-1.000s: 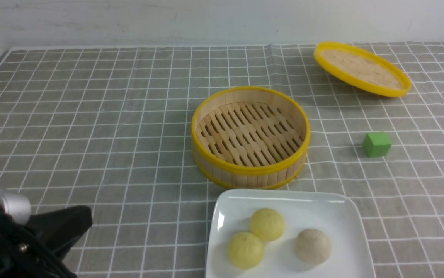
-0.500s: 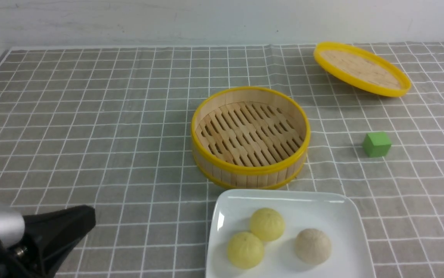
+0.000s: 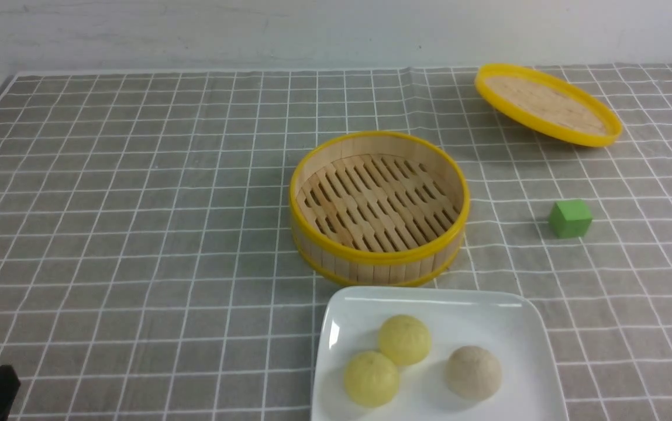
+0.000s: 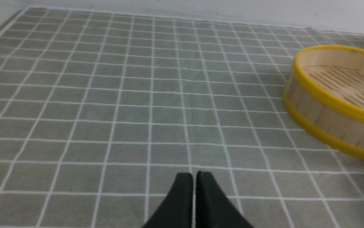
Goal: Put the steamed buns into the plate on the grey tablecloth.
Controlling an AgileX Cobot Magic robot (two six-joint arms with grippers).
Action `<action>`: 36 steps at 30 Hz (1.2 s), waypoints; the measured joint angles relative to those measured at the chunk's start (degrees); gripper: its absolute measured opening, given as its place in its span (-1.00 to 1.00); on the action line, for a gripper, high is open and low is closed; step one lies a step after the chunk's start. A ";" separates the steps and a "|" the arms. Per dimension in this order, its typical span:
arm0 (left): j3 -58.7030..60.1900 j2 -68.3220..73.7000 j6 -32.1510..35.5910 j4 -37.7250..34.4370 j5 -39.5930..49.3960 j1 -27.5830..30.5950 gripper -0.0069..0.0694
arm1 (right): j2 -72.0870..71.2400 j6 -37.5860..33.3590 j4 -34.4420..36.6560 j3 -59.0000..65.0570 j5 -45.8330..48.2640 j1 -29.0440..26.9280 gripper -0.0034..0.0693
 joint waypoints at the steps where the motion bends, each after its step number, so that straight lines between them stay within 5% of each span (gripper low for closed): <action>1: 1.10 -1.41 0.00 -0.05 0.85 1.38 -0.71 | 0.00 0.00 0.00 0.00 0.00 0.00 -0.61; 10: 3.17 -5.03 0.19 0.08 7.09 4.70 -0.68 | -0.02 0.00 0.00 0.00 0.00 0.00 -0.59; 36: 3.07 -5.09 0.19 0.68 7.51 4.70 -0.63 | -0.02 0.00 -0.13 0.00 0.00 0.00 -0.51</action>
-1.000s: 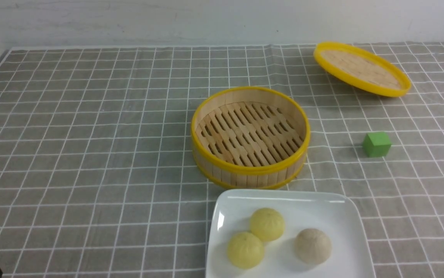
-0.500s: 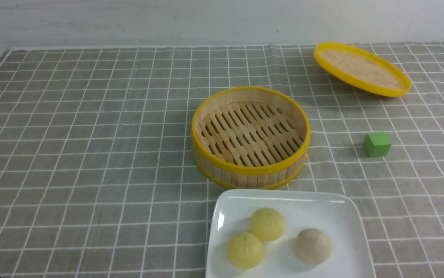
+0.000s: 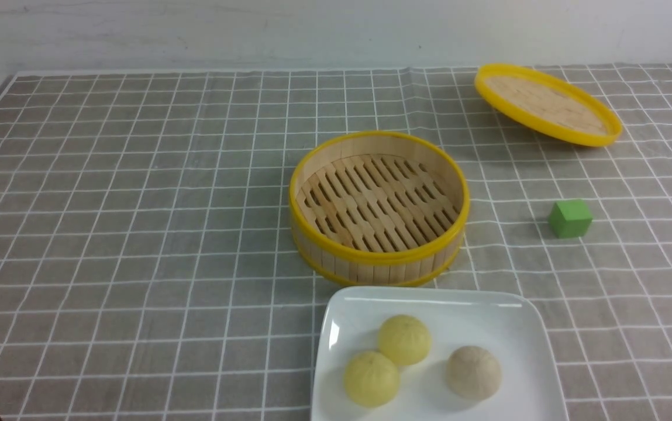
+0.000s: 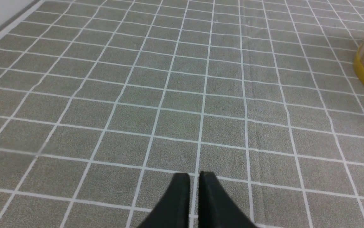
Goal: Put the steamed buns into the plate on the grey tablecloth.
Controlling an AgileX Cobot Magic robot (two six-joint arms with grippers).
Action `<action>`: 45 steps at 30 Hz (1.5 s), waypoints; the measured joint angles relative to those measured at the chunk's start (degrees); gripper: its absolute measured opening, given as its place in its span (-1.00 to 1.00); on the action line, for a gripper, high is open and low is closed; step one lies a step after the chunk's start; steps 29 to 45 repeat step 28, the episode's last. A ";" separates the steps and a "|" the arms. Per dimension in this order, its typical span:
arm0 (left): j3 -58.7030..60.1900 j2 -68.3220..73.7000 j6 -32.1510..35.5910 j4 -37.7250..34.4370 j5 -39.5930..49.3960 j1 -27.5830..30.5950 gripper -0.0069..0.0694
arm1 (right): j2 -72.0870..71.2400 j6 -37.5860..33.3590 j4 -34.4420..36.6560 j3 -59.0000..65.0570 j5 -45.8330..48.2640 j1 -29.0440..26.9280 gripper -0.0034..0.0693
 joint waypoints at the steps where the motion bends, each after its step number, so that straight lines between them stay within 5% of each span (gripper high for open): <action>1: 0.00 0.00 0.00 0.22 0.00 0.00 -0.63 | 0.00 0.00 0.00 0.00 0.05 0.00 -0.50; 45: 0.00 0.00 0.00 2.05 0.16 0.00 -0.58 | 0.00 -0.05 0.00 0.00 0.05 0.00 -0.41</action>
